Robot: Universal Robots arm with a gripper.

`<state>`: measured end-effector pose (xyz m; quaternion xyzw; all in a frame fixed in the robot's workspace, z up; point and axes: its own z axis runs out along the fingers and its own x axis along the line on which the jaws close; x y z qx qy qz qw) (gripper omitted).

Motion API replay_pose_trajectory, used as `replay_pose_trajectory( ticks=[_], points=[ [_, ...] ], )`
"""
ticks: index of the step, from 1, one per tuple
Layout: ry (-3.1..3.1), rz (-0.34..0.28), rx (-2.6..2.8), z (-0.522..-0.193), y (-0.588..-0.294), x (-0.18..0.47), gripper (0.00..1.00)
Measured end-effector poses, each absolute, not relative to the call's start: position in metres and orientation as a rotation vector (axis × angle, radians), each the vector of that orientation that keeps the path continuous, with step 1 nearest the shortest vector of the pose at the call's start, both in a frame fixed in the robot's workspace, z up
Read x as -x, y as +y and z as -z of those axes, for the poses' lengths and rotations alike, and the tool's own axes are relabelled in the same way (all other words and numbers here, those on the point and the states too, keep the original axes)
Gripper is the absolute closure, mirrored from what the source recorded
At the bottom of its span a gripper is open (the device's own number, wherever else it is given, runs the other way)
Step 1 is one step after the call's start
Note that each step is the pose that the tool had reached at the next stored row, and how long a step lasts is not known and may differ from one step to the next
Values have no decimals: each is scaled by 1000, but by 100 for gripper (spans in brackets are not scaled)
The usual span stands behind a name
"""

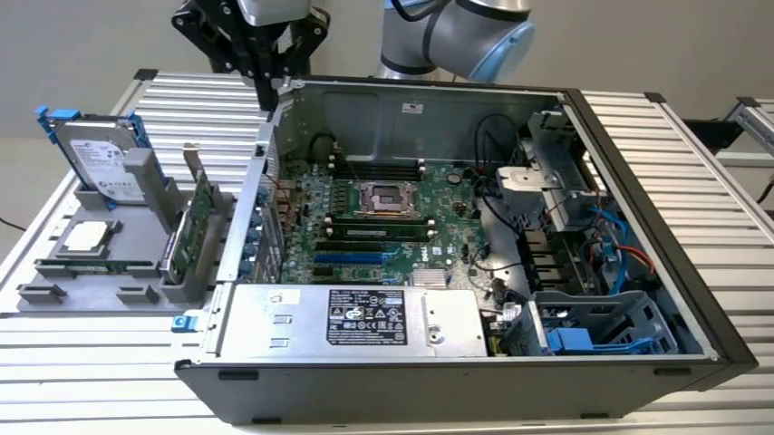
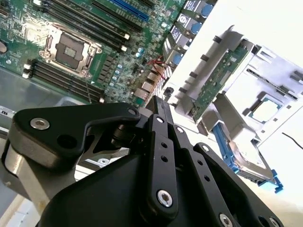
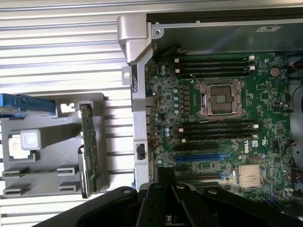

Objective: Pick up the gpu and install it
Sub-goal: 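Reach for the gpu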

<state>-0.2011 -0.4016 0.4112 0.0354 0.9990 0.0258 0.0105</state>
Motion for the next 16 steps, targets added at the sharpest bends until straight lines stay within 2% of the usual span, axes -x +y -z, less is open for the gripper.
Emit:
replay_pose_trajectory(
  ticks=[16],
  points=[
    [3117,-84,-110,-411,-403,222,100]
  ],
)
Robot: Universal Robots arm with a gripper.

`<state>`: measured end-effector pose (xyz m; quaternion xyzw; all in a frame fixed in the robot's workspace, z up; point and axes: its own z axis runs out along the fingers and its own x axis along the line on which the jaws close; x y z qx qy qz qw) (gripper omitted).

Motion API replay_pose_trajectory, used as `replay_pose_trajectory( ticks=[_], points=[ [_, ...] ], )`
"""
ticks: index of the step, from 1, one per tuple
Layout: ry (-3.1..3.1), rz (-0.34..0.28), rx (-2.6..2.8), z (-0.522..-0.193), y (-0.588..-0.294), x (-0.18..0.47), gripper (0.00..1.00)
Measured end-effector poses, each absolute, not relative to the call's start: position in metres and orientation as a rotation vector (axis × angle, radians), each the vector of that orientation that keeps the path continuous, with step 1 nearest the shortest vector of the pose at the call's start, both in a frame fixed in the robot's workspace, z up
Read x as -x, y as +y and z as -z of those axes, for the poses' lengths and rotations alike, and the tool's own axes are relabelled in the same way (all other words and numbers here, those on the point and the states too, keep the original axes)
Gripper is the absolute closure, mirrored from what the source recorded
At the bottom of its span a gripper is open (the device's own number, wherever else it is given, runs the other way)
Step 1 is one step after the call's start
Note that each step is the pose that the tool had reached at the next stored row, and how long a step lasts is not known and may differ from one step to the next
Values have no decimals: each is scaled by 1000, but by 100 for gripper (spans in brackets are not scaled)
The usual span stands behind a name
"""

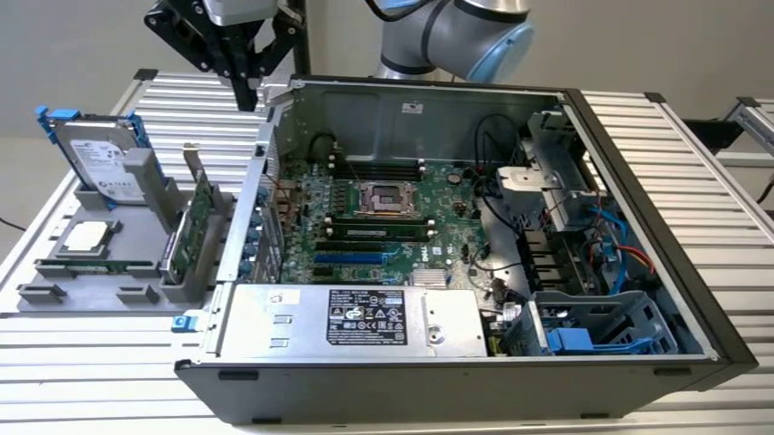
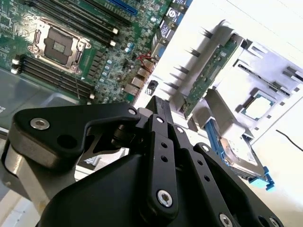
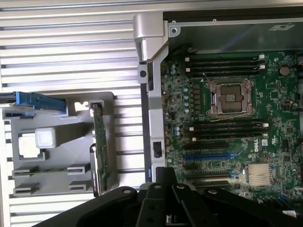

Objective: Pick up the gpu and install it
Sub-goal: 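Reach for the gpu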

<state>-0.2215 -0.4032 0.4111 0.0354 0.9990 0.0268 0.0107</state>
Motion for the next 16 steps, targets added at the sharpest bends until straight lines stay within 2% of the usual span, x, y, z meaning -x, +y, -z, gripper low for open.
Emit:
replay_pose_trajectory(
  ticks=[16],
  points=[
    [3117,-86,-110,-411,-405,241,100]
  ],
)
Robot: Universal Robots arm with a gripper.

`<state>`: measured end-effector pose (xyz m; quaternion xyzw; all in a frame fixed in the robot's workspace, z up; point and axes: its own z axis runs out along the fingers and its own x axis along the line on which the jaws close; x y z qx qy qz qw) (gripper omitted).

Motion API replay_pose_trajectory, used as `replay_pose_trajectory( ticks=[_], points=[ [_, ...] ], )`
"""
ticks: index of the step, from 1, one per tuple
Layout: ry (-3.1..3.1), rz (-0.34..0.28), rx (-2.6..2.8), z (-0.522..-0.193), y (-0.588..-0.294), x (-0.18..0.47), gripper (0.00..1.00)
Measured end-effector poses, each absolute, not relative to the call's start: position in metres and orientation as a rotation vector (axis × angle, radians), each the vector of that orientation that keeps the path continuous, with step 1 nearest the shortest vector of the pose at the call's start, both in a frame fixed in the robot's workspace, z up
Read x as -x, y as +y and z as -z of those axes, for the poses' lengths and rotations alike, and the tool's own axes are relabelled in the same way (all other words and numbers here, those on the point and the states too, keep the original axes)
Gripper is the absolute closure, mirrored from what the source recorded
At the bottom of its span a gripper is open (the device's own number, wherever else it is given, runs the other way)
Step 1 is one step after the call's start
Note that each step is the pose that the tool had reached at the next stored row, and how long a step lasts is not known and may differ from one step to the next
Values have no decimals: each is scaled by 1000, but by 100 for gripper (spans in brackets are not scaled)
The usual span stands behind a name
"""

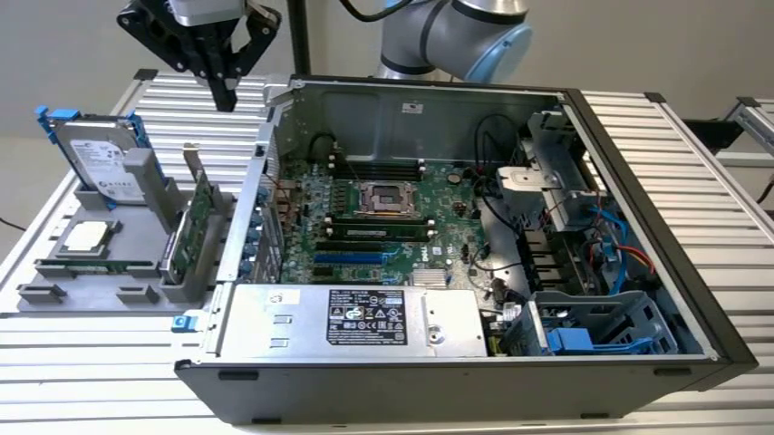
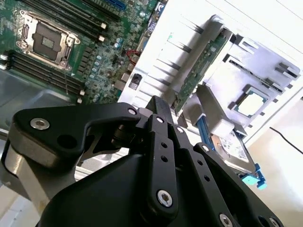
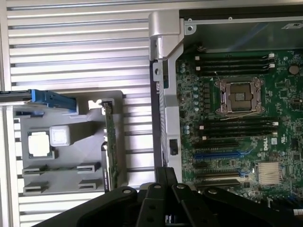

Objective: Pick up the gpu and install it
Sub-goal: 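Reach for the gpu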

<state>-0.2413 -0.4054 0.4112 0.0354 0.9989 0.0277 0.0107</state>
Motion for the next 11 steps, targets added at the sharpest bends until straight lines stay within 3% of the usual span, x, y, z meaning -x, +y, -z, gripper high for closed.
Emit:
replay_pose_trajectory(
  ticks=[11],
  points=[
    [3117,-89,-111,-411,-408,255,100]
  ],
)
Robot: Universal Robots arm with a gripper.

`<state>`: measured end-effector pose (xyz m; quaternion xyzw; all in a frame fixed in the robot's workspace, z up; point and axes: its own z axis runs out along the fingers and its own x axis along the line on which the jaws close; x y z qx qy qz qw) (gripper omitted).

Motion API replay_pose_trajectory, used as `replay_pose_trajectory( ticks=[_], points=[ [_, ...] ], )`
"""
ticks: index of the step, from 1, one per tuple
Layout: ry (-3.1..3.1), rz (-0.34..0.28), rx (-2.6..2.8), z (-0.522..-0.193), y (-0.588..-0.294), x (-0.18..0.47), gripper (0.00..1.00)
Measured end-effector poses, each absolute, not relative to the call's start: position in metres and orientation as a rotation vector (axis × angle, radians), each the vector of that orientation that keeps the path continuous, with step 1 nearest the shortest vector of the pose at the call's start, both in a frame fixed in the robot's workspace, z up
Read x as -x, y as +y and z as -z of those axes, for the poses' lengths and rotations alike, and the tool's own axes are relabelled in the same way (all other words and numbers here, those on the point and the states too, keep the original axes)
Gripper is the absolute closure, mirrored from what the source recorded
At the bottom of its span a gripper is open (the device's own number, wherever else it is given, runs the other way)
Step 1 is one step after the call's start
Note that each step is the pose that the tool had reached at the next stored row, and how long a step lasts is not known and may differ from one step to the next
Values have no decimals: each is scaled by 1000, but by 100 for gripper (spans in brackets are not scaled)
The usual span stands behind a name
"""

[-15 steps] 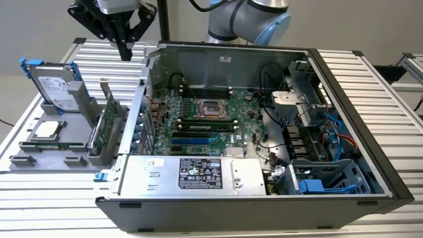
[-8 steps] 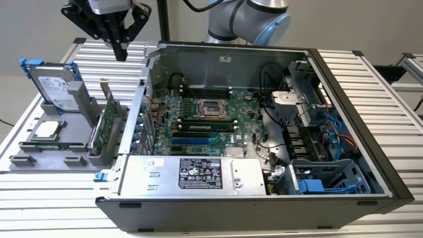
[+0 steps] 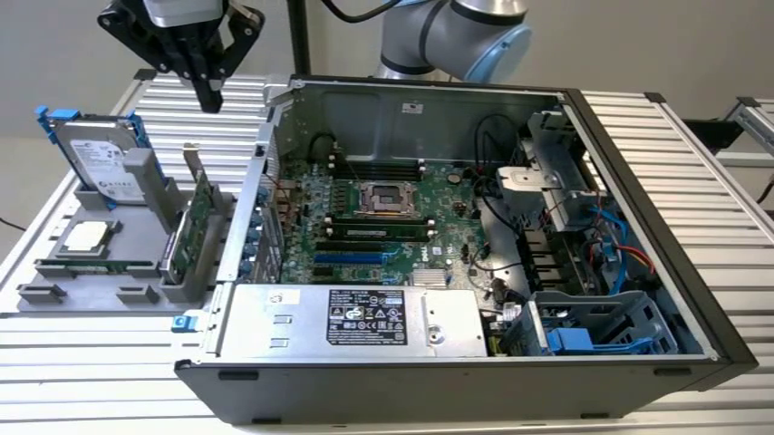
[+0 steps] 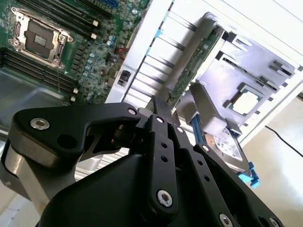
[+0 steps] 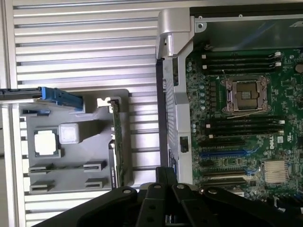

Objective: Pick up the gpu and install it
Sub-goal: 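Reach for the gpu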

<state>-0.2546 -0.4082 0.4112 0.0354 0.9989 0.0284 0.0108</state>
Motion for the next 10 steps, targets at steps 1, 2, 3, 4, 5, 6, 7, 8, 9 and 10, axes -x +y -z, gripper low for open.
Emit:
replay_pose_trajectory(
  ticks=[1,2,3,4,5,6,7,8,9,10],
  points=[
    [3117,-89,-111,-411,-409,256,100],
    [3117,-89,-110,-411,-409,257,100],
    [3117,-89,-111,-411,-409,259,100],
    [3117,-90,-111,-411,-410,260,100],
    [3117,-90,-111,-411,-410,261,100],
    [3117,-91,-110,-411,-410,263,100],
    [3117,-91,-111,-411,-411,264,100],
    [3117,-92,-110,-411,-411,266,100],
    [3116,-92,-111,-411,-412,267,100],
    [3116,-93,-110,-411,-412,269,100]
  ],
)
